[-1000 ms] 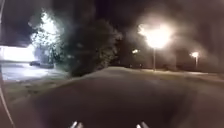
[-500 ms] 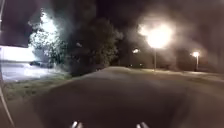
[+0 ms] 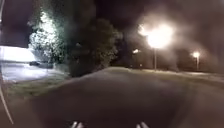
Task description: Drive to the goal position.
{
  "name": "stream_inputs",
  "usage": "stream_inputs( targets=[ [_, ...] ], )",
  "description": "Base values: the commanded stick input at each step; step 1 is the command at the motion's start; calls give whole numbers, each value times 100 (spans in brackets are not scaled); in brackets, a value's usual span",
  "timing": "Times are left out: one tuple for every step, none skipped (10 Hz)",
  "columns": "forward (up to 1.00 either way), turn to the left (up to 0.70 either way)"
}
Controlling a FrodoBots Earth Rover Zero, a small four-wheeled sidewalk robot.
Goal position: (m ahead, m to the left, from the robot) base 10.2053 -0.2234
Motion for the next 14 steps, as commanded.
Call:
stream_inputs(
  targets=[
    [50, 0],
    [50, 0],
    [50, 0],
    [50, 0],
    [50, 0],
    [50, 0],
    [50, 0],
    [50, 0],
    [50, 0],
    [50, 0],
    [50, 0],
    [50, 0],
    [50, 0],
    [50, 0]
  ],
)
